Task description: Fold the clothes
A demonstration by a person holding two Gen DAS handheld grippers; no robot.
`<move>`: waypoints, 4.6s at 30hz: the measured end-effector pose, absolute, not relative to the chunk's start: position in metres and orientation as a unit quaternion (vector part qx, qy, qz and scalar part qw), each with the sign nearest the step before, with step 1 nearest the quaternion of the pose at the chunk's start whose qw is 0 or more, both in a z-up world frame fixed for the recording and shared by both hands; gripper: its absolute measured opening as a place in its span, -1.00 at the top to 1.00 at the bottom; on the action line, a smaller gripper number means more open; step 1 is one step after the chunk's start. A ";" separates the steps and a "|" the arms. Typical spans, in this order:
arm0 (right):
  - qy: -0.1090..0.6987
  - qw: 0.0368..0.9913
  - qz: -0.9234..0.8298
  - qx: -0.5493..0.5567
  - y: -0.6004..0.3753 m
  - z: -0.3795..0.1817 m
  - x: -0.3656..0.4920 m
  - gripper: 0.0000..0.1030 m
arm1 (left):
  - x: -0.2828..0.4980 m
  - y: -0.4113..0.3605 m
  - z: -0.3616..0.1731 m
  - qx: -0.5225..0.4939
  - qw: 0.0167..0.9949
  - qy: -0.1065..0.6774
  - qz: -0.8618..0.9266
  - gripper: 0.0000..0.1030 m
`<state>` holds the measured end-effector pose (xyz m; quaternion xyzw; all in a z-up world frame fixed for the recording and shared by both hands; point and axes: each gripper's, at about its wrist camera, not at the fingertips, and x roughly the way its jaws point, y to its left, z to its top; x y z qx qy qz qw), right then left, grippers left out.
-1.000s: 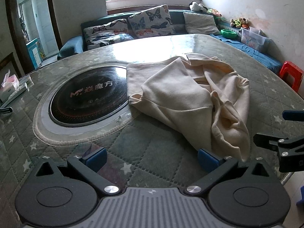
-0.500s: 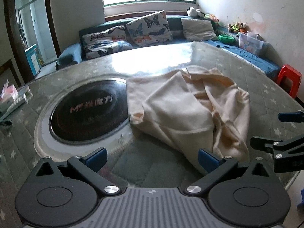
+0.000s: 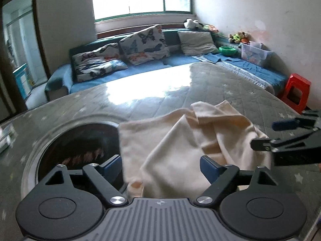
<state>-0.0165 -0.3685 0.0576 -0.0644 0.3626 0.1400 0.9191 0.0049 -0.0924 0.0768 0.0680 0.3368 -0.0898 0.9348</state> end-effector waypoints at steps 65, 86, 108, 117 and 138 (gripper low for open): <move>0.337 0.935 -0.092 0.063 -0.547 0.020 -0.079 0.64 | -0.117 0.104 0.060 -0.053 0.928 0.360 0.083 0.79; 0.368 0.930 -0.008 0.021 -0.498 0.020 -0.054 0.48 | -0.095 -0.080 0.054 0.064 0.901 0.356 -0.239 0.29; 0.338 0.896 0.274 -0.083 -0.393 0.073 -0.112 0.25 | -0.137 -0.074 0.057 0.109 0.890 0.323 -0.302 0.94; 0.368 0.841 0.364 -0.156 -0.335 0.038 -0.133 0.12 | -0.138 -0.066 0.056 0.111 0.885 0.326 -0.314 0.87; 0.387 0.914 0.123 -0.005 -0.477 0.053 -0.089 0.33 | -0.076 -0.130 0.036 0.054 0.864 0.345 -0.362 0.87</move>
